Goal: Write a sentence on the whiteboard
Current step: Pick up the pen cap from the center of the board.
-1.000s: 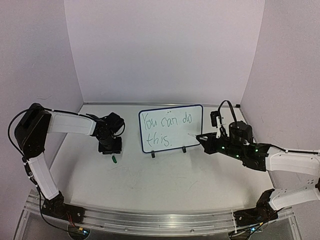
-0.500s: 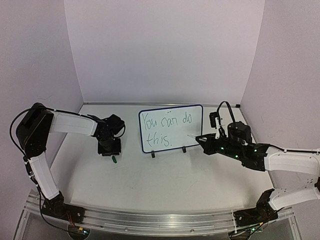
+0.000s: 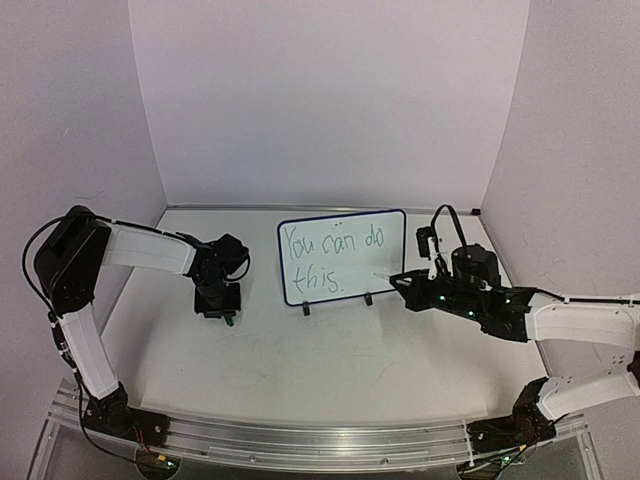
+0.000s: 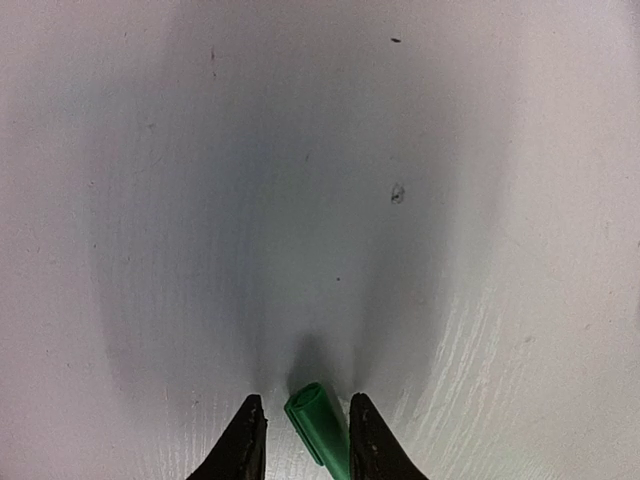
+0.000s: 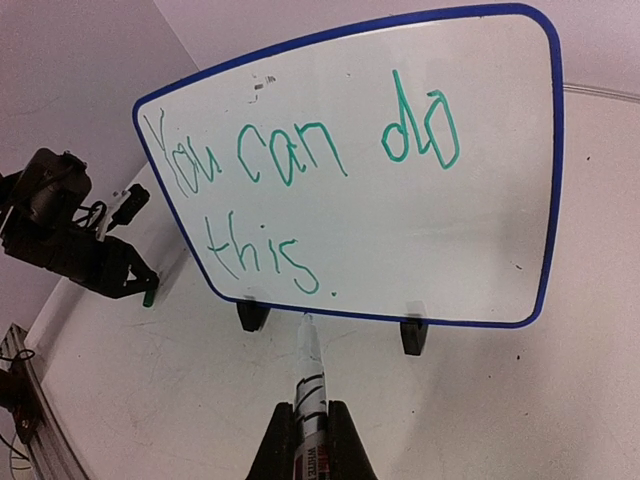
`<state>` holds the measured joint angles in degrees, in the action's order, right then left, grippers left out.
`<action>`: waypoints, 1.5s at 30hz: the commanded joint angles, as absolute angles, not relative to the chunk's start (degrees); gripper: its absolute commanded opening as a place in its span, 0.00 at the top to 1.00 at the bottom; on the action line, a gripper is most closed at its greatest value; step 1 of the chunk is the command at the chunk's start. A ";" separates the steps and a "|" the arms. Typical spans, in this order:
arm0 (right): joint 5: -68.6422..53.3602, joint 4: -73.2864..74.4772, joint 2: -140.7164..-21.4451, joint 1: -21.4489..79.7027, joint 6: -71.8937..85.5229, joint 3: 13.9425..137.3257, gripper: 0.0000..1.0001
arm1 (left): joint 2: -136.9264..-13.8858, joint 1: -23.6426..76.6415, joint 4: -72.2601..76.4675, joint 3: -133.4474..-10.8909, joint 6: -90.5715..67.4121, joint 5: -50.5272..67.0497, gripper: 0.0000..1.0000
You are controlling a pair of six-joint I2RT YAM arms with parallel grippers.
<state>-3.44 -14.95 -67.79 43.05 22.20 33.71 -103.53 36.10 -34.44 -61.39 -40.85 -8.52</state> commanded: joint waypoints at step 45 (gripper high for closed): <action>8.98 -25.25 -76.31 59.79 20.74 40.18 1.00 | -80.04 37.01 -0.30 -39.51 -66.35 8.39 1.00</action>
